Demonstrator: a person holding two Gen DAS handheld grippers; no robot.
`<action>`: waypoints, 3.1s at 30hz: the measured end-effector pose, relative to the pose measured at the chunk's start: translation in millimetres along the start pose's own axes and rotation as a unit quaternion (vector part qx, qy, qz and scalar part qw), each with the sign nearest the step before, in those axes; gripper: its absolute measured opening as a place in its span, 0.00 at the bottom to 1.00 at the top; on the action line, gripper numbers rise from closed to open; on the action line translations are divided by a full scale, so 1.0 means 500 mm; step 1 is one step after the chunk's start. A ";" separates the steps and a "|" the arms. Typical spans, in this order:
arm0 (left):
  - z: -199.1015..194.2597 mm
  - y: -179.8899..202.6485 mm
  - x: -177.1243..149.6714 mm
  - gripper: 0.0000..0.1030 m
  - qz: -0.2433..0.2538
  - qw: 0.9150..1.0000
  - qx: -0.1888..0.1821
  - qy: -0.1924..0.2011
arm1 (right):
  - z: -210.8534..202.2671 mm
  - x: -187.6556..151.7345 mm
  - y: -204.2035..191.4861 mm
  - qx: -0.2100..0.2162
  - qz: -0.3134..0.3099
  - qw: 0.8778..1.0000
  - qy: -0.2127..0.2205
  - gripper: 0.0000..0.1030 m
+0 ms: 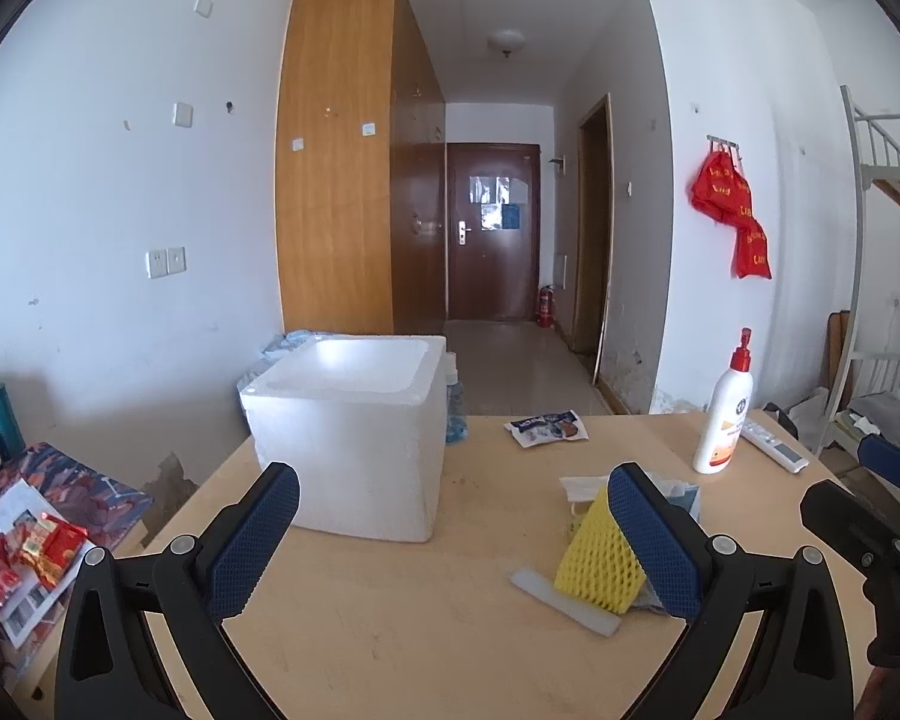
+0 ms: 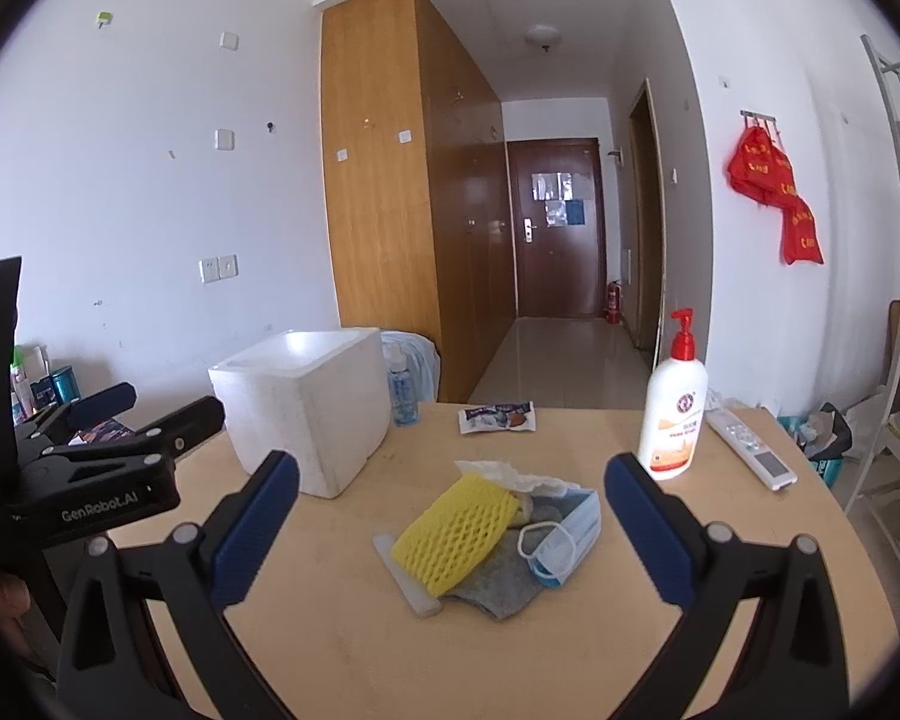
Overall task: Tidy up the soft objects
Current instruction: 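Grasp the yellow foam net with the left tool while the right tool grasps the blue mask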
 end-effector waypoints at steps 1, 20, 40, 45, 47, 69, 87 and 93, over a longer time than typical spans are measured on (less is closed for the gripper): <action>0.005 -0.001 0.003 1.00 0.001 1.000 0.002 0.000 | 0.006 0.005 -0.003 0.000 -0.003 1.000 -0.001 1.00; 0.164 -0.008 0.061 1.00 0.012 1.000 -0.015 -0.020 | 0.156 0.050 0.020 0.003 -0.005 0.999 -0.043 1.00; 0.288 0.035 -0.018 1.00 0.017 0.994 -0.067 -0.089 | 0.266 -0.018 0.086 -0.027 0.017 0.990 -0.136 1.00; 0.306 0.060 -0.047 1.00 0.024 0.988 -0.097 -0.118 | 0.262 -0.027 0.103 -0.040 0.017 0.988 -0.148 1.00; 0.319 0.068 -0.061 1.00 0.016 0.984 -0.118 -0.136 | 0.278 -0.047 0.118 -0.054 0.021 0.983 -0.174 1.00; 0.329 0.170 -0.153 0.91 0.046 0.943 -0.246 -0.217 | 0.302 -0.149 0.198 -0.060 0.075 0.958 -0.272 0.82; 0.348 0.200 -0.191 0.10 0.060 0.924 -0.279 -0.255 | 0.317 -0.180 0.223 -0.089 0.076 0.948 -0.295 0.54; 0.331 0.211 -0.184 0.10 0.077 0.925 -0.288 -0.235 | 0.327 -0.181 0.224 -0.067 0.104 0.949 -0.288 0.54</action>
Point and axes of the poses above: each gripper's, at about its wrist camera, not at the fingertips, and z roughly the way its jaws point, y to its right, x to its top, the point moved 5 cm from there along z, roughly the way its jaws point, and after that the axes turned 6 degrees about y, right-handed, at the moved point
